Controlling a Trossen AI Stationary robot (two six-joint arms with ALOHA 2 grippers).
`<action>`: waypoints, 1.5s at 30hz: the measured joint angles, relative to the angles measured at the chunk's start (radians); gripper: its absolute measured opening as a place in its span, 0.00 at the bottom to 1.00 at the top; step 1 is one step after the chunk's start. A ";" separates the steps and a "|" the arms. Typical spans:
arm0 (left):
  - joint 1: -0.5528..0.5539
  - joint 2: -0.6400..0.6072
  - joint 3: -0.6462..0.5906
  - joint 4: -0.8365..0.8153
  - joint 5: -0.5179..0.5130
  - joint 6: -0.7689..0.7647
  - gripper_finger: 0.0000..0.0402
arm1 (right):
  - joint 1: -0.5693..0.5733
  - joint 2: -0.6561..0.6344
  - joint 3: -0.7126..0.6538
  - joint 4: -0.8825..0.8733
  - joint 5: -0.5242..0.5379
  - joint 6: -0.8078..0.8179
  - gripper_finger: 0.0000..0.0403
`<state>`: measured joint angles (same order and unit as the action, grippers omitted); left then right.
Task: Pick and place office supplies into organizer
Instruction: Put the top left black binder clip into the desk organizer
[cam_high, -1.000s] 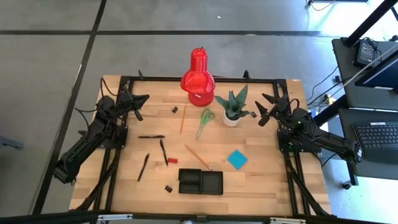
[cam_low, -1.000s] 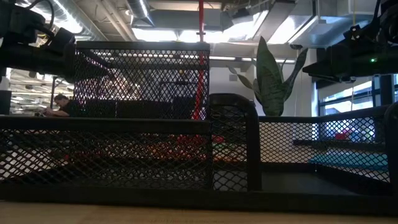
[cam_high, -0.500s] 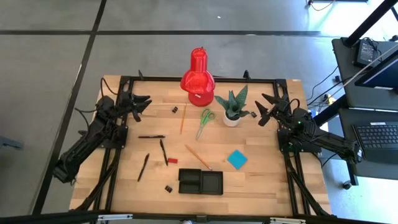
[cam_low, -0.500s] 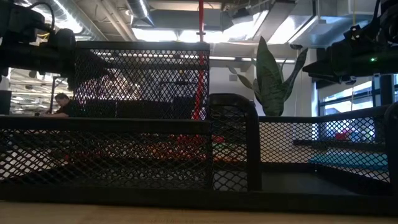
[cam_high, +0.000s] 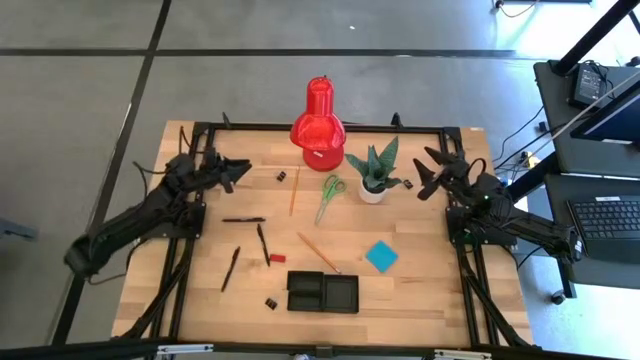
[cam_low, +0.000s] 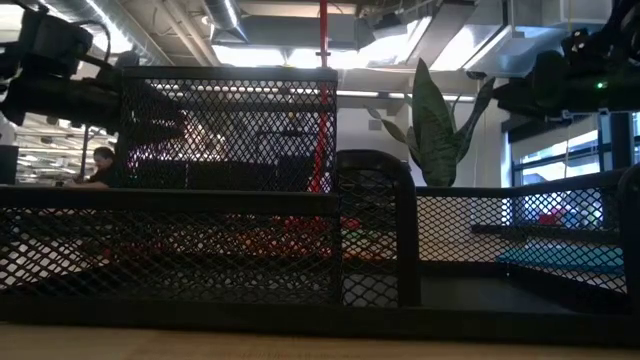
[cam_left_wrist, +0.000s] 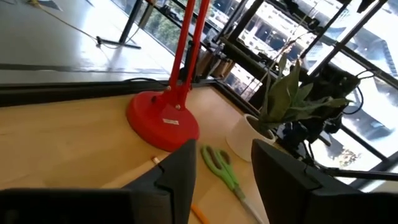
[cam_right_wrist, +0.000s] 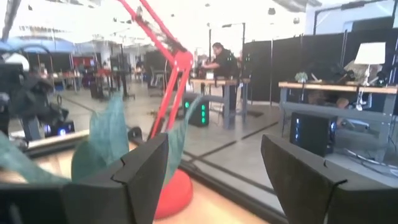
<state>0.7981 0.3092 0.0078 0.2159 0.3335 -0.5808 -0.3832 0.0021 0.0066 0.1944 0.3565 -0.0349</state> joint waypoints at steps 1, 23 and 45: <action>-0.016 0.025 0.000 0.023 -0.015 0.001 0.37 | 0.000 0.000 0.000 0.009 0.000 0.000 0.65; -0.184 0.642 0.153 0.200 -0.204 0.015 0.37 | 0.000 0.000 0.000 0.026 0.000 -0.026 0.65; -0.194 1.066 0.423 0.130 -0.209 0.069 0.37 | 0.000 0.000 0.000 -0.010 0.000 0.006 0.65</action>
<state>0.6039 1.3756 0.4306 0.3458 0.1249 -0.5114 -0.3832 0.0021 0.0063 0.1845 0.3565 -0.0292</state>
